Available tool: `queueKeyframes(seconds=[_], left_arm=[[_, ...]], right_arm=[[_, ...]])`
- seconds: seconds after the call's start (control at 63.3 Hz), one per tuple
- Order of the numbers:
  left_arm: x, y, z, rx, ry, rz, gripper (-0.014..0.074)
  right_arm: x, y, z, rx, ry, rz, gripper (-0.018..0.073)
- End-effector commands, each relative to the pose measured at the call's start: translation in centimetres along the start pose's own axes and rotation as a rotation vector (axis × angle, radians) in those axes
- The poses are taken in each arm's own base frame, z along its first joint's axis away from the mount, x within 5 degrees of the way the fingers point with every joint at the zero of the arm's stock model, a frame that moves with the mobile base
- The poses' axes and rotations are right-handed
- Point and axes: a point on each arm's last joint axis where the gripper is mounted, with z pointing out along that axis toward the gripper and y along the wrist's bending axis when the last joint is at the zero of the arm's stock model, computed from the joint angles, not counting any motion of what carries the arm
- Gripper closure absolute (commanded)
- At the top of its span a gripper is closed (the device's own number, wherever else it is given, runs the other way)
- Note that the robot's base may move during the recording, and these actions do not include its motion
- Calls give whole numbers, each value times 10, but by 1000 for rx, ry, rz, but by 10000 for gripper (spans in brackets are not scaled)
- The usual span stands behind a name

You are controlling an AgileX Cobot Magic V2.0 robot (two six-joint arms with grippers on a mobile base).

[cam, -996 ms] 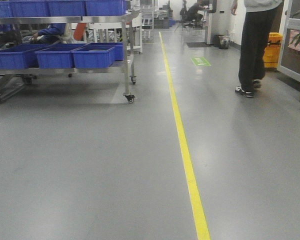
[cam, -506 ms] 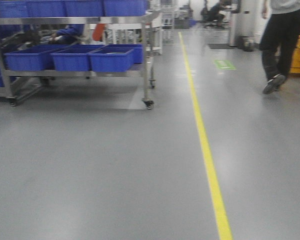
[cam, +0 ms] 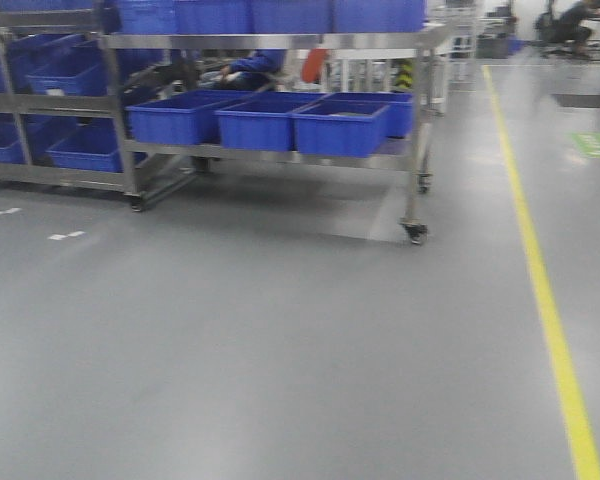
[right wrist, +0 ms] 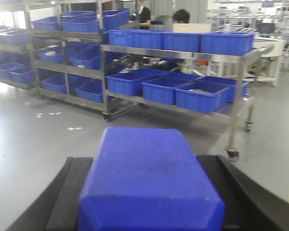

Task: Pick and sort blue part to right shelf
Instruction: 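Drive the base to the rack of blue bins holding both parts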

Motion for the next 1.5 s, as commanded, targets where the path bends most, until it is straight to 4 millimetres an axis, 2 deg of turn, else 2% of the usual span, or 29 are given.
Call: queueKeyframes(seconds=[0.0,1.486], left_arm=[[-16,-1,-1,12,-99,2,262],[-16,-1,-1,12,-99,2,262]], right_arm=[[-16,2,0,-7,-101,-20,344],[-15,1,1,-4,-88,-20,344]])
